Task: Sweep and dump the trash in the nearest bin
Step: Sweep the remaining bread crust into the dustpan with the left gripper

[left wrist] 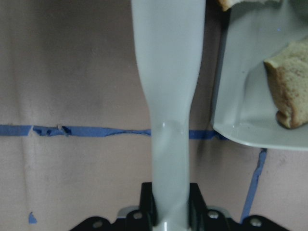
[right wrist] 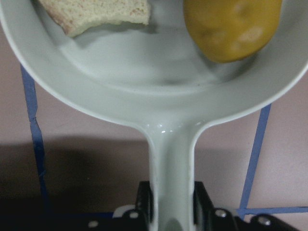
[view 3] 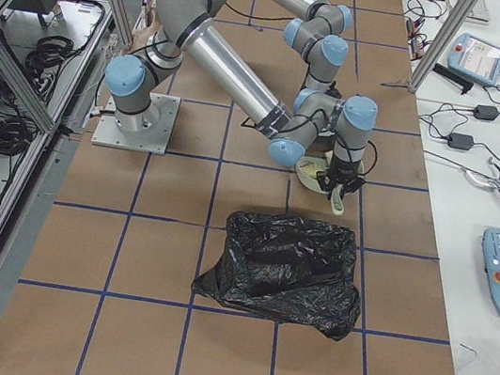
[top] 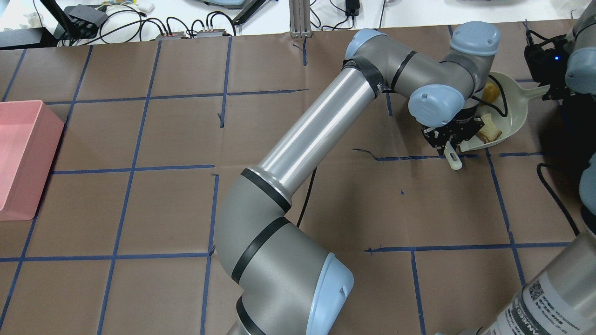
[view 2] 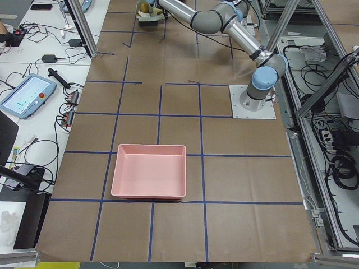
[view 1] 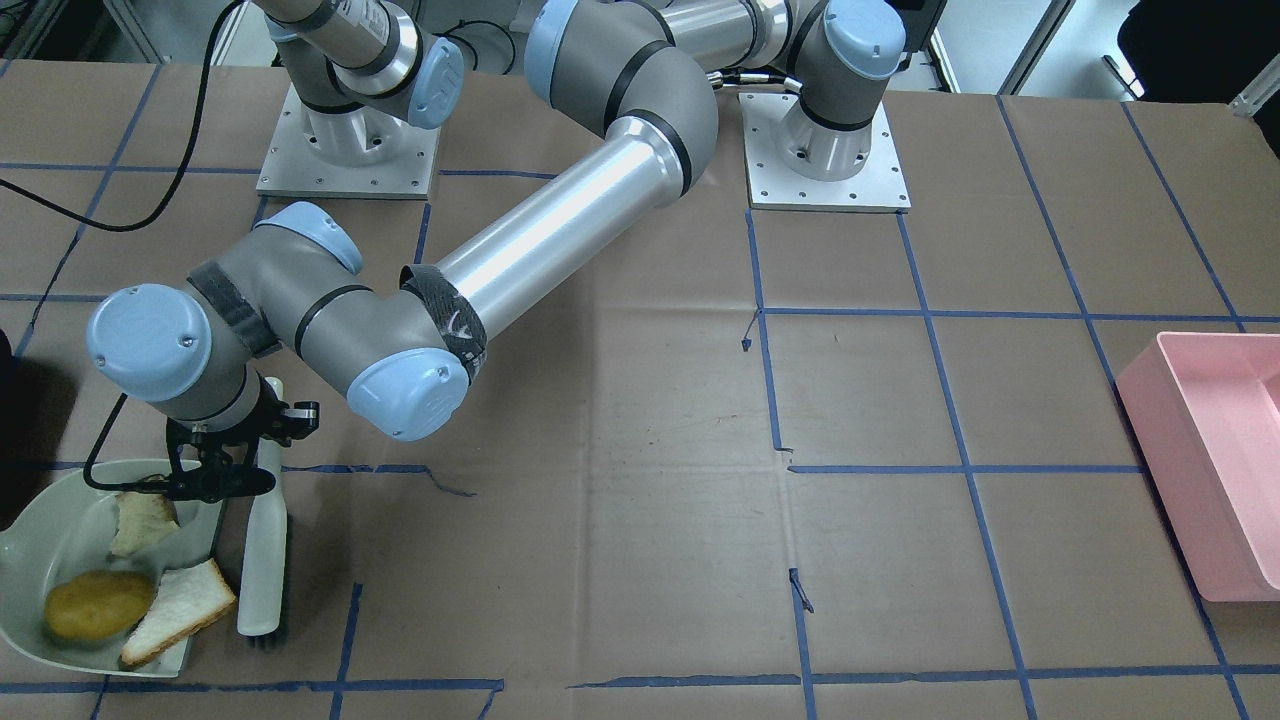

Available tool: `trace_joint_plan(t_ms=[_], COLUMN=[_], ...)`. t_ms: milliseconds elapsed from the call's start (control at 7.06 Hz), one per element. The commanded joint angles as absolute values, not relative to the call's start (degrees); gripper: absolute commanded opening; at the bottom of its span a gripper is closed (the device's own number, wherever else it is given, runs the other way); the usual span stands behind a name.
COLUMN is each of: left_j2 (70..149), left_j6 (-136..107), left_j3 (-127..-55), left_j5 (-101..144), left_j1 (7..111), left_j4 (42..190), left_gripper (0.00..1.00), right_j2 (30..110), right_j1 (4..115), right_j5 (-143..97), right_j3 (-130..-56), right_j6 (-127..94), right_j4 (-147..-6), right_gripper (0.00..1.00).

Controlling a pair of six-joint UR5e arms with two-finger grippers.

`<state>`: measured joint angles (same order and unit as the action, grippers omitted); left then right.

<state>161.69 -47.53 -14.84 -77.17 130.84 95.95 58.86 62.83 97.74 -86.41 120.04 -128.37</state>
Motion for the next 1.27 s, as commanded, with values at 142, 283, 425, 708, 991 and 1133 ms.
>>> trace_joint_plan(t_ms=[142, 283, 425, 708, 991, 1133], left_j2=[162.6, 163.2, 163.4, 163.7, 163.5, 163.4], left_j6=[-48.4, -48.3, -48.4, -48.4, -48.3, -47.7], left_j3=[-14.4, -14.4, -14.0, -13.5, -13.7, -14.0], left_j5=[-71.0, -66.4, -64.9, -60.1, -60.6, -61.3], left_j1=[131.7, 132.2, 132.4, 132.5, 132.8, 132.7], left_j4=[92.8, 89.1, 88.1, 84.3, 85.1, 85.3], left_gripper=[0.00, 0.00, 0.00, 0.00, 0.00, 0.00], right_j2=[58.7, 58.7, 58.6, 58.7, 58.7, 58.7], right_j1=[62.8, 62.8, 62.8, 62.8, 62.8, 62.8], right_j5=[97.7, 97.7, 97.7, 97.7, 97.5, 96.2], right_j3=[-86.4, -86.4, -86.4, -86.5, -86.5, -86.6], right_j6=[120.1, 120.1, 120.0, 120.0, 120.0, 119.9], right_j4=[-128.1, -128.1, -128.0, -128.0, -128.0, -127.9], right_gripper=[0.01, 0.01, 0.01, 0.01, 0.01, 0.01])
